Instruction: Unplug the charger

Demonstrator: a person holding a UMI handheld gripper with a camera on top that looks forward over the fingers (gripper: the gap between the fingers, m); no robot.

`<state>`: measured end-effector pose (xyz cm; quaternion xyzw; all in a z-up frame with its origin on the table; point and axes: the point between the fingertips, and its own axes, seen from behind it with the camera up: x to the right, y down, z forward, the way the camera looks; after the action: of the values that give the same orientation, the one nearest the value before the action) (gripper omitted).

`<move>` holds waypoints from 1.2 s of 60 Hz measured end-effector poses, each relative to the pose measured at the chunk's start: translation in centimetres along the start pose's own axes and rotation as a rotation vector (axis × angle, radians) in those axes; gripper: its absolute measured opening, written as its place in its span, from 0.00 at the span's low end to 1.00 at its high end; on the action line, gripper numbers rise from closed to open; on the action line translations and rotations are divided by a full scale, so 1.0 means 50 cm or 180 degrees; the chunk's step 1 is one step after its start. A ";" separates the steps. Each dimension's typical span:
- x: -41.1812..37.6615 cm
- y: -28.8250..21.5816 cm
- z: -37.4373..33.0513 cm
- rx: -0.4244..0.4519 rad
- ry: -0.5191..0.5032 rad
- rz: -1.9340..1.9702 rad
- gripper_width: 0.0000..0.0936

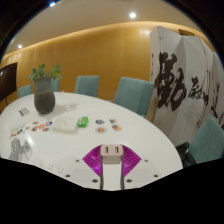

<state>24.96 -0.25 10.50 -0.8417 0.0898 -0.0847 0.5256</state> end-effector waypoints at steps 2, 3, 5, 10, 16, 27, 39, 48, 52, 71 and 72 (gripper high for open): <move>0.009 0.046 0.007 -0.0151 0.0010 -0.0031 0.27; 0.012 0.068 0.010 -0.0218 0.0011 -0.0043 0.27; 0.017 0.110 0.015 -0.0339 0.0008 -0.0067 0.29; 0.019 0.175 0.025 -0.0525 -0.0010 -0.0074 0.33; 0.022 0.195 0.026 -0.0521 -0.0038 -0.0069 0.44; 0.033 0.164 -0.017 -0.0500 -0.0065 -0.0131 0.91; 0.036 0.145 -0.135 -0.0579 -0.0058 -0.0237 0.94; 0.024 0.117 -0.283 -0.0562 -0.0010 -0.0346 0.93; 0.023 0.107 -0.351 -0.0534 0.0033 -0.0384 0.93; -0.011 0.093 -0.577 -0.0429 0.0107 -0.0367 0.93; -0.012 0.092 -0.583 -0.0419 0.0108 -0.0368 0.93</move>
<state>17.17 -27.46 18.95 -0.8767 0.0552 -0.1231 0.4618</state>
